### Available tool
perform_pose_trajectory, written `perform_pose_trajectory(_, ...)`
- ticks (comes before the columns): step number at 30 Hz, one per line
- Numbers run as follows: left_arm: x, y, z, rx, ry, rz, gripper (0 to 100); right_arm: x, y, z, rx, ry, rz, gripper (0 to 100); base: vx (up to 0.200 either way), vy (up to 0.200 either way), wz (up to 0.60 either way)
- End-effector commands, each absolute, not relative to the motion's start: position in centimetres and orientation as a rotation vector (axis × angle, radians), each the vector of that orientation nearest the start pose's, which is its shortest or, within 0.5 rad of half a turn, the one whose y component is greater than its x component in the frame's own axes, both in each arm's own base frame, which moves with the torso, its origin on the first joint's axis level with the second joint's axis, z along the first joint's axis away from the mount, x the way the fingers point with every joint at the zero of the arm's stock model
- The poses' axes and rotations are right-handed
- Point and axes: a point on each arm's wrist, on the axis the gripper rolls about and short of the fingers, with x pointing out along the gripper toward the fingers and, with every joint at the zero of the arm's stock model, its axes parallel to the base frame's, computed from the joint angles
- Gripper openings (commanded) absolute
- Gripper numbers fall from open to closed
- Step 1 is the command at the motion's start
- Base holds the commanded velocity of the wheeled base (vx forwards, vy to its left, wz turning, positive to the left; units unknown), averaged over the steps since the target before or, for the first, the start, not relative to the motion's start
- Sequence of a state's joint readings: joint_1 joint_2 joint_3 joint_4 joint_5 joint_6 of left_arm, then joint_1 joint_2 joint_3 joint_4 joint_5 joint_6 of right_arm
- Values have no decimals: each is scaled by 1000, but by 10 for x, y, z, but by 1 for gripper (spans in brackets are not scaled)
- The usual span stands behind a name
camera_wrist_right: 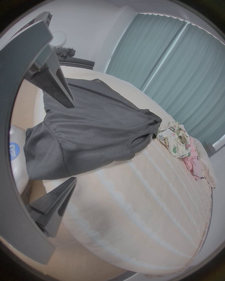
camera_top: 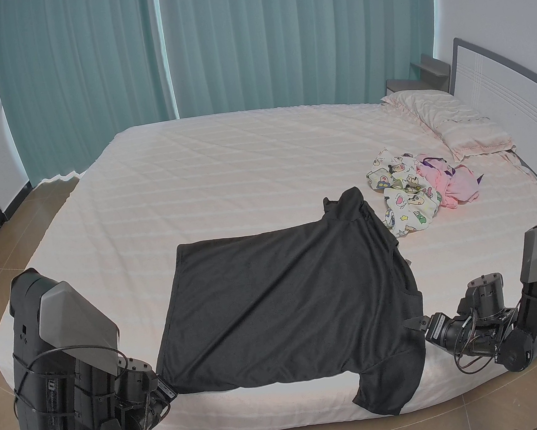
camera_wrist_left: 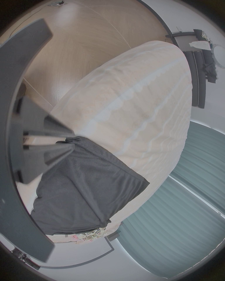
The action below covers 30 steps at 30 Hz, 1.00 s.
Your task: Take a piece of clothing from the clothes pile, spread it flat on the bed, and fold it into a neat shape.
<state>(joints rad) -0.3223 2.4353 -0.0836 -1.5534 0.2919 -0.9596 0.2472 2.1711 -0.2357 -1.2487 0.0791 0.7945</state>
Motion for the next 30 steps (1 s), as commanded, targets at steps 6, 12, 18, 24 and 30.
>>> perform_pose_trajectory(6, 210, -61, -55, -651, 722, 367, 0, 241, 57, -31, 590, 889, 82, 100, 0, 0, 0)
perform_pose_trajectory(12, 212, -60, -57, -672, 724, 365, 0, 250, 52, -35, 613, 847, 155, 100, 0, 0, 0)
perform_pose_trajectory(18, 213, -60, -59, -672, 730, 366, 0, 252, 54, -49, 583, 852, 169, 100, 0, 0, 0)
perform_pose_trajectory(24, 214, -58, -59, -684, 735, 366, 0, 263, 56, -59, 586, 804, 193, 100, 0, 0, 0)
perform_pose_trajectory(30, 217, -56, -59, -702, 732, 358, 0, 261, 56, -57, 585, 803, 188, 0, 0, 0, 0)
